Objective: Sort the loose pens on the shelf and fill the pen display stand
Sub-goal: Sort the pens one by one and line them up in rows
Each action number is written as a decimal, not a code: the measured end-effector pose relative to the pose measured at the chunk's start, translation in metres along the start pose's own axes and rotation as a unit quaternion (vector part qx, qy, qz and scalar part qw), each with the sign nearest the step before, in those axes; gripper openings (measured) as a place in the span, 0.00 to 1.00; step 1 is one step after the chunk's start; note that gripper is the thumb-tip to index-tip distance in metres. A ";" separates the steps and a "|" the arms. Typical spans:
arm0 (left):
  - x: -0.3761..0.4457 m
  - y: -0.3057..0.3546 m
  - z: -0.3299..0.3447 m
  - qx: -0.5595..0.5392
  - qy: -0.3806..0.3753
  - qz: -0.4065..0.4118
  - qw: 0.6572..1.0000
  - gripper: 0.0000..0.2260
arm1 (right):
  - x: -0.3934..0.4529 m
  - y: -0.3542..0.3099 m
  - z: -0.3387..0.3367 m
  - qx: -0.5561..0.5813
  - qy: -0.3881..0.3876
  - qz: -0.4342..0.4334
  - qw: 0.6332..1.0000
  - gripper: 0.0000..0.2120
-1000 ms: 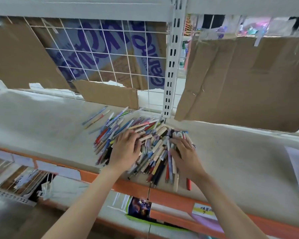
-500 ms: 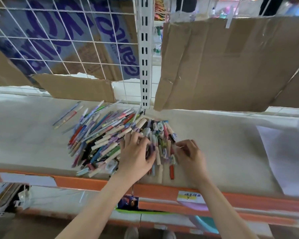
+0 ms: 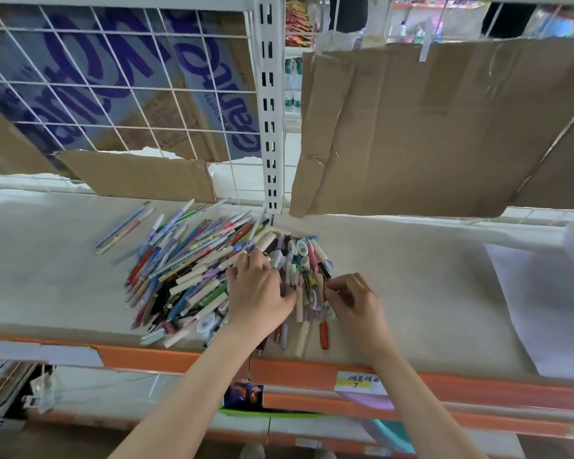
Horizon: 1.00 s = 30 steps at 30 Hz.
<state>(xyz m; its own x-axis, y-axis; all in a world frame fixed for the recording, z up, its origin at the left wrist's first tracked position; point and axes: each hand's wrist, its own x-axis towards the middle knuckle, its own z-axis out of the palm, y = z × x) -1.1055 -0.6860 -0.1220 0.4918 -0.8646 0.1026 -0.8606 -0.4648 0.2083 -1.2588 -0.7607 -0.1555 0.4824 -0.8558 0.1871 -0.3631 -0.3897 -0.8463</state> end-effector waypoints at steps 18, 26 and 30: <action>-0.017 -0.025 -0.023 -0.414 -0.006 -0.061 0.908 0.07 | 0.009 -0.012 0.002 -0.094 -0.071 -0.038 0.992 0.07; -0.025 -0.025 -0.016 -0.372 -0.005 -0.034 0.928 0.05 | 0.012 -0.021 -0.001 -0.177 -0.139 -0.011 0.974 0.12; -0.029 -0.025 -0.014 -0.347 0.001 -0.025 0.937 0.06 | 0.015 -0.024 -0.004 -0.204 -0.149 0.053 0.966 0.15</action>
<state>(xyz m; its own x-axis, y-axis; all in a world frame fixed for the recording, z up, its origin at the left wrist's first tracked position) -1.0965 -0.6465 -0.1168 0.5296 -0.8446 0.0781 -0.5432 -0.2670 0.7960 -1.2461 -0.7652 -0.1304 0.6119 -0.7854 -0.0929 -0.6777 -0.4601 -0.5737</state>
